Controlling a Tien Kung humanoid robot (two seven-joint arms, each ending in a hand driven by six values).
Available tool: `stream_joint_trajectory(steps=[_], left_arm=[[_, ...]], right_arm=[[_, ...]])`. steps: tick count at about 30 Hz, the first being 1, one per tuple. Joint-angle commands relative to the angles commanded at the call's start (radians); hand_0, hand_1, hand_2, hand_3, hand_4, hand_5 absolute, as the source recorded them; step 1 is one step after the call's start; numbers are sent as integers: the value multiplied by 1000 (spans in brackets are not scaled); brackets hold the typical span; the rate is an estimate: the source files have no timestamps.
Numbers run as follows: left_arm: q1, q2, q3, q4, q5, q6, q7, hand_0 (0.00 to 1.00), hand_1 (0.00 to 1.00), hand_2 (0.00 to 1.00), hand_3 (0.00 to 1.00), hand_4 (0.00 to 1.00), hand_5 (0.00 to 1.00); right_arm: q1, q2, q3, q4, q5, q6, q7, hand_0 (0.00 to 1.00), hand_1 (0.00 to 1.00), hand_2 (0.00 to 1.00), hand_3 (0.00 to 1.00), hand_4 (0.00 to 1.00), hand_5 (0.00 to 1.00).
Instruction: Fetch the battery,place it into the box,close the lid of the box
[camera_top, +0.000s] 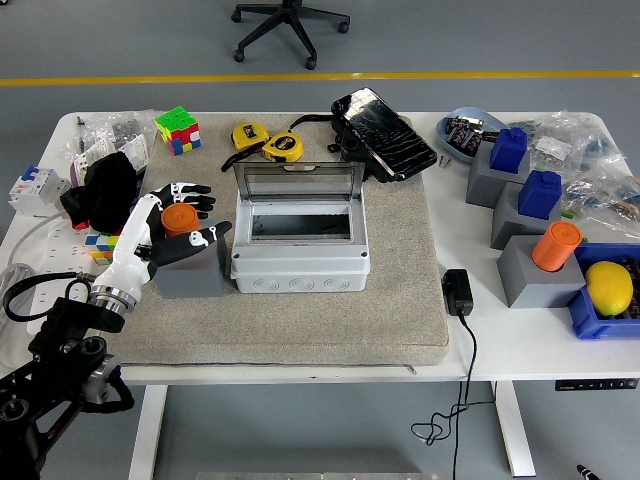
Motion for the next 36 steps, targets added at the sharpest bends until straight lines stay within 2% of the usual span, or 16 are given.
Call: stream_joint_trajectory(steps=[1,6,7,12,13,18,19,25,26,31,32,36], left_arm=[[-1,-1,2,3,-8,-1,-1,469,485,489,494,998,10],[-13,-10,5,20,-46,-2,-7,469,485,489,494,998,10],[-15,-12,5,23,-55,-3,-9,420,435,440,458,936,2],[-26,-16,10,34,-85,-6,-8,420,435,440,458,936,2],[-27,-17,11,35,-89,-6,-8,330,362,359,387,913,2],[-31,-22,17,43,-114,-10,-9,330,362,359,387,913,2],[-32,-23,18,43,-117,-11,-10,232,263,267,293,748,2],[-36,-28,20,45,-130,-11,-18,232,263,267,293,748,2],[-37,-29,20,46,-132,-12,-19,168,130,155,163,407,2],[-45,-31,21,52,-137,-13,-22,168,130,155,163,407,2],[-47,-32,21,54,-138,-14,-22,138,85,120,164,115,2],[-49,-35,23,58,-141,-15,-25,138,85,120,164,115,2]], right_arm=[[0,0,0,0,0,0,0,570,639,651,542,867,405],[-2,1,1,0,0,0,0,570,639,651,542,867,405],[-2,1,2,0,0,0,0,569,639,651,543,866,406],[-3,2,4,-1,1,0,-1,569,639,651,543,866,406],[-3,2,5,-1,1,0,-1,570,639,652,543,867,406],[-3,3,5,0,1,0,-1,570,639,652,543,867,406],[-3,3,5,0,1,0,0,569,639,652,543,867,406],[-4,3,4,0,1,0,0,569,639,652,543,867,406],[-4,3,5,0,1,-1,1,568,640,652,542,867,407],[-3,3,5,0,2,-2,2,568,640,652,542,867,407],[-3,3,6,0,2,-2,2,569,640,652,542,867,407],[-2,4,6,0,2,-3,4,569,640,652,542,867,407]])
